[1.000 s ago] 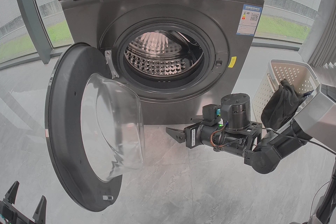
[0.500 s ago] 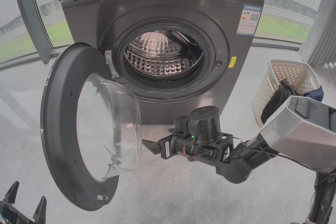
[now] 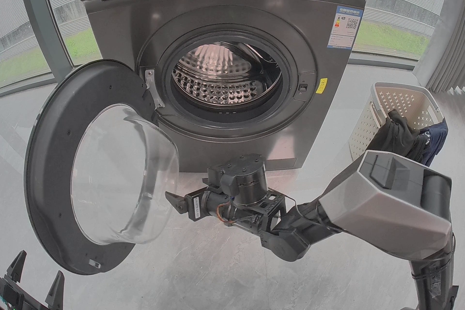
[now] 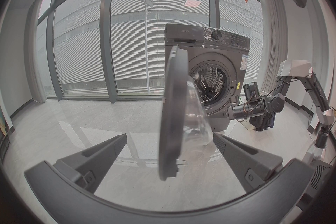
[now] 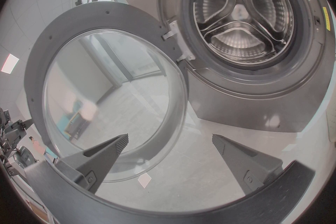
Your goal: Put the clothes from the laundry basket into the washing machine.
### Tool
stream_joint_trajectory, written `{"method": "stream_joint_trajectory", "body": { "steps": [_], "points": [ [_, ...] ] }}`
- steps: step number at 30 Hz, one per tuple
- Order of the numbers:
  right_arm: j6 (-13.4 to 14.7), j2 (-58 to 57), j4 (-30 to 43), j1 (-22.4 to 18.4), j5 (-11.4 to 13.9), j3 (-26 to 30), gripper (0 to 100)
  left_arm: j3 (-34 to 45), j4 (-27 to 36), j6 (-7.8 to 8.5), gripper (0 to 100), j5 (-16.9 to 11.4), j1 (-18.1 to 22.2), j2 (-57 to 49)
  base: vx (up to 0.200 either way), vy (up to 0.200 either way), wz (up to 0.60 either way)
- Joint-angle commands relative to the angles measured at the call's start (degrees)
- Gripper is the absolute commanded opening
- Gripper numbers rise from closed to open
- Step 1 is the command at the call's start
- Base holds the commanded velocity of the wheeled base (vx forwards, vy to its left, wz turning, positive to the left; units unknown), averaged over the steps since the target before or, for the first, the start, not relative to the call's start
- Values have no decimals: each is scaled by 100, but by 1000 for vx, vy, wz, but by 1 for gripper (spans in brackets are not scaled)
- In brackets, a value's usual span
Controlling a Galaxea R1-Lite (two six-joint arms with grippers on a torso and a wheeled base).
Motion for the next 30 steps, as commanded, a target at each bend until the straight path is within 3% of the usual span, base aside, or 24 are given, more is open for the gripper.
{"method": "stream_joint_trajectory", "body": {
  "steps": [1,11,22,26,30],
  "points": [
    [38,501,11,129,-66,-599,100,101,-9,-1,100,0,-4,-104,0,0,0],
    [187,861,29,208,-321,-1250,100,101,0,-1,100,0,-4,-104,0,0,0],
    [284,1292,20,314,-347,-1944,100,101,0,-1,100,-8,-4,-104,0,0,0],
    [328,1265,11,314,-356,-1944,100,101,0,-1,100,-8,5,-104,0,0,0],
    [311,641,2,173,-435,-1390,100,101,0,-10,100,-8,5,-104,0,0,0]
  ]
}}
